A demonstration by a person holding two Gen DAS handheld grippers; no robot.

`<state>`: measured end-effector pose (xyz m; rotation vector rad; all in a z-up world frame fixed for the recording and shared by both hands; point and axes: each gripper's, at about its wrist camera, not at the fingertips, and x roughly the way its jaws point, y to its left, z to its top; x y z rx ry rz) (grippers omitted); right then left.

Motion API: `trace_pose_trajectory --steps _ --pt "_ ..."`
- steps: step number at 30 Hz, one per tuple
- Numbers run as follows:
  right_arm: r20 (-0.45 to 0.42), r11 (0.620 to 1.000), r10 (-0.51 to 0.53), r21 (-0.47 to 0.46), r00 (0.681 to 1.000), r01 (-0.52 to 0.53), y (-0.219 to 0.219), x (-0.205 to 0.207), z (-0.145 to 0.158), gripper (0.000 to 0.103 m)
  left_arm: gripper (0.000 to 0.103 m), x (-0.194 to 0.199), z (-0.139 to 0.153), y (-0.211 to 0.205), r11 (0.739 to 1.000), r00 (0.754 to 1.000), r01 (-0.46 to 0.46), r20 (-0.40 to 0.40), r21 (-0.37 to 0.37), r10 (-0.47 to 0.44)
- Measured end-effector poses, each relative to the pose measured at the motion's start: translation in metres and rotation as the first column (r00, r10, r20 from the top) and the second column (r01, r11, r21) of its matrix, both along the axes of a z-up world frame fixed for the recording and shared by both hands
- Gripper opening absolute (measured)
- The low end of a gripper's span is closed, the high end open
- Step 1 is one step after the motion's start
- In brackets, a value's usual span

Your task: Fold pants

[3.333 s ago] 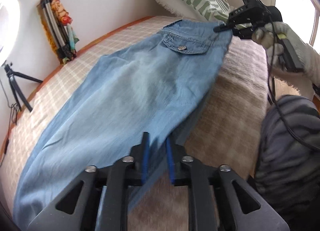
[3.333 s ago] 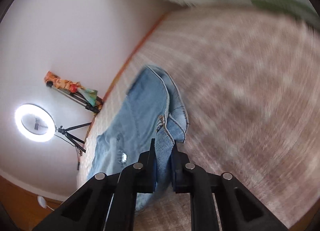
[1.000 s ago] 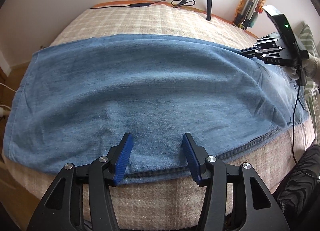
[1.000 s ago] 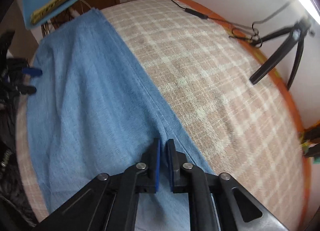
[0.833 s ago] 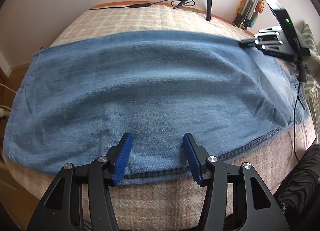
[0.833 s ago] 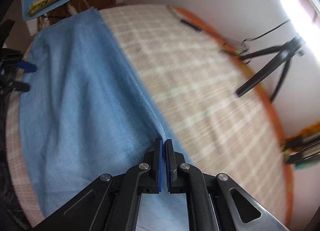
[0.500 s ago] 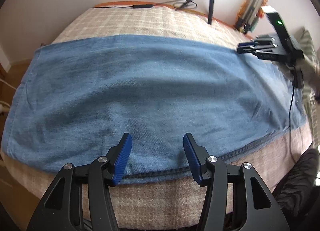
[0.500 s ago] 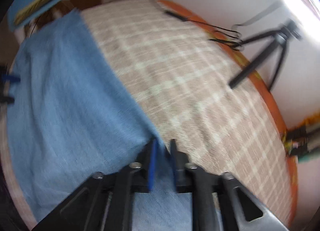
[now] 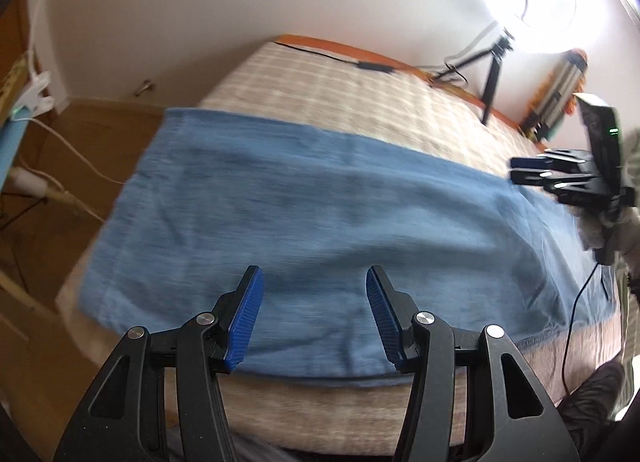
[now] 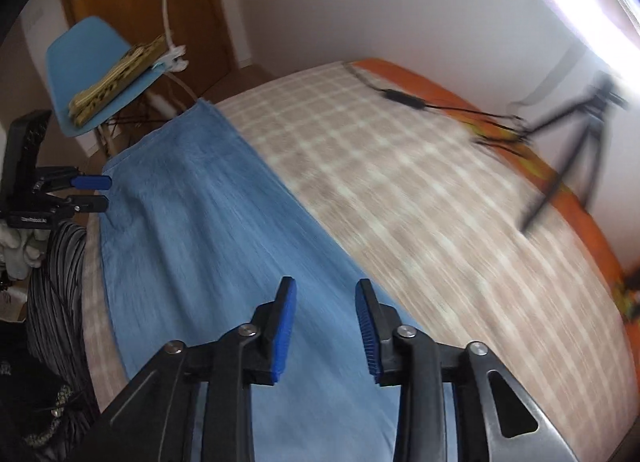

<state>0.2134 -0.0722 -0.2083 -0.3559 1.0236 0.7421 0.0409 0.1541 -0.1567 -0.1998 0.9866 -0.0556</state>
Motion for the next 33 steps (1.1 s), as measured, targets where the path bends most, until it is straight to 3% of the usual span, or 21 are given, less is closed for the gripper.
trace_pose_trajectory --steps 5,9,12,14,16,19,22,26,29,33 --pt "-0.02 0.998 0.048 -0.04 0.999 -0.049 0.056 0.026 -0.026 0.038 0.052 -0.014 0.045 0.064 0.989 0.987 -0.14 0.085 0.051 0.135" --pt "-0.029 0.996 0.054 -0.071 0.998 -0.055 0.076 0.033 -0.042 0.053 0.052 -0.028 0.079 0.115 0.967 0.964 -0.237 0.144 0.091 0.222" --pt "-0.046 0.996 0.038 -0.079 0.998 -0.042 0.081 0.038 -0.054 0.052 0.053 -0.032 0.089 0.136 0.957 0.957 -0.265 0.155 0.115 0.246" --pt "-0.046 0.998 0.022 -0.054 0.999 -0.024 0.08 0.04 -0.055 0.04 0.053 -0.033 0.088 0.139 0.958 0.958 -0.263 0.145 0.117 0.245" --pt "-0.041 0.999 0.013 -0.048 0.999 -0.015 0.079 0.041 -0.054 0.018 0.053 -0.034 0.083 0.14 0.959 0.961 -0.257 0.132 0.121 0.242" --pt "-0.012 0.997 0.038 -0.071 0.999 -0.039 0.082 0.036 -0.051 0.005 0.053 -0.032 0.072 0.139 0.962 0.967 -0.245 0.104 0.117 0.234" --pt "0.078 0.991 0.041 -0.128 0.996 -0.031 0.086 0.034 -0.042 0.0 0.053 -0.03 0.064 0.143 0.959 0.967 -0.25 0.085 0.13 0.241" --pt "0.051 0.985 0.025 -0.17 0.998 -0.016 0.091 0.041 -0.052 0.006 0.053 -0.031 0.064 0.143 0.96 0.966 -0.253 0.084 0.116 0.244" --pt "0.045 0.996 -0.025 -0.087 0.999 0.028 0.078 0.039 -0.034 0.028 0.053 -0.03 0.061 0.142 0.967 0.973 -0.228 0.066 0.112 0.222" --pt "0.033 0.998 -0.066 -0.008 0.997 0.067 0.054 0.017 -0.005 0.032 0.053 -0.033 0.058 0.146 0.969 0.969 -0.242 0.054 0.055 0.239"
